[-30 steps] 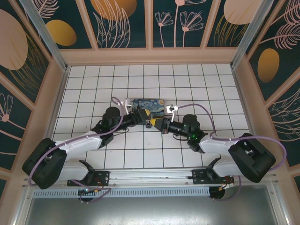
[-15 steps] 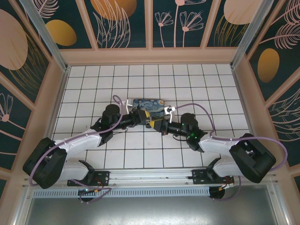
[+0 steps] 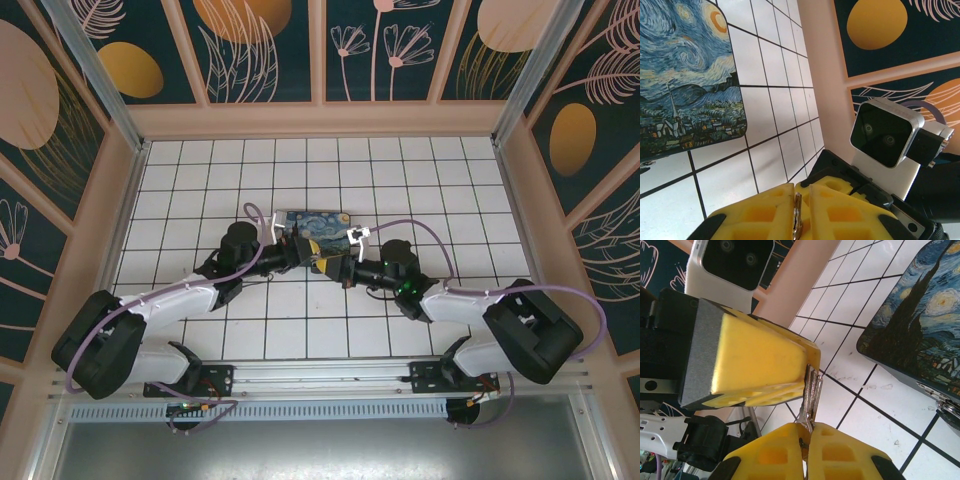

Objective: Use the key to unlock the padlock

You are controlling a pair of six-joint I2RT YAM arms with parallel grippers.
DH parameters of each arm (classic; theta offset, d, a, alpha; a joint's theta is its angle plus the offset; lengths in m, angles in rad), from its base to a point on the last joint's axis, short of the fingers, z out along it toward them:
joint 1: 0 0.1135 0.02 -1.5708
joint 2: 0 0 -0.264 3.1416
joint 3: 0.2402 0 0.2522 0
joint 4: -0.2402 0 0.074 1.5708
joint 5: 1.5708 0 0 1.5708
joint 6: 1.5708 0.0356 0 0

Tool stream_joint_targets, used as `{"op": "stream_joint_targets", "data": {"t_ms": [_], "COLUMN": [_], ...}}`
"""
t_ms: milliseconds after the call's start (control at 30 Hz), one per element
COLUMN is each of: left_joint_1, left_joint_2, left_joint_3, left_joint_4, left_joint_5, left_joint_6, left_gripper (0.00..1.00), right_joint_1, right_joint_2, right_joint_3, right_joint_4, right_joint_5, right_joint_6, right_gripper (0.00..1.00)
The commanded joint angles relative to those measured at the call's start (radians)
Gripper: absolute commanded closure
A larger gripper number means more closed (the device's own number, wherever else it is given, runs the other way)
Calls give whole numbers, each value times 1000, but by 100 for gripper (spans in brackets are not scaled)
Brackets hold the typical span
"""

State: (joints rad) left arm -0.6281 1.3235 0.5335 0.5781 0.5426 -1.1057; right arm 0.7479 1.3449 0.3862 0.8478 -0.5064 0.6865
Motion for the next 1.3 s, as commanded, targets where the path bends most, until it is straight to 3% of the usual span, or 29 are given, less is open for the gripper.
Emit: {"op": "stream_joint_targets", "data": {"t_ms": [0, 367, 667, 933, 1167, 1267], "left_joint_1": [1, 1, 1, 1, 0, 1], "left_joint_2": [9, 6, -10, 10, 28, 29], "left_joint_3": [8, 5, 3, 7, 25, 22], "left_joint_4": [47, 25, 16, 37, 87, 117], "left_joint_5": [22, 4, -3, 30, 73, 89], "left_joint_6": [-12, 16, 61, 84, 66, 61], "left_gripper": [87, 100, 100, 100, 100, 100], "right_joint_1": [10, 10, -9, -75, -83, -83], "right_joint_2": [13, 15, -41, -153, -157, -101], "right_joint_3": [31, 24, -17, -40, -4, 9], "right_joint_4": [6, -2, -31, -115, -64, 27], "right_joint_5": [-15, -18, -19, -35, -5, -29], "right_joint_6": [-14, -14, -7, -16, -29, 4], "right_gripper": [100, 96, 70, 60, 62, 72]}}
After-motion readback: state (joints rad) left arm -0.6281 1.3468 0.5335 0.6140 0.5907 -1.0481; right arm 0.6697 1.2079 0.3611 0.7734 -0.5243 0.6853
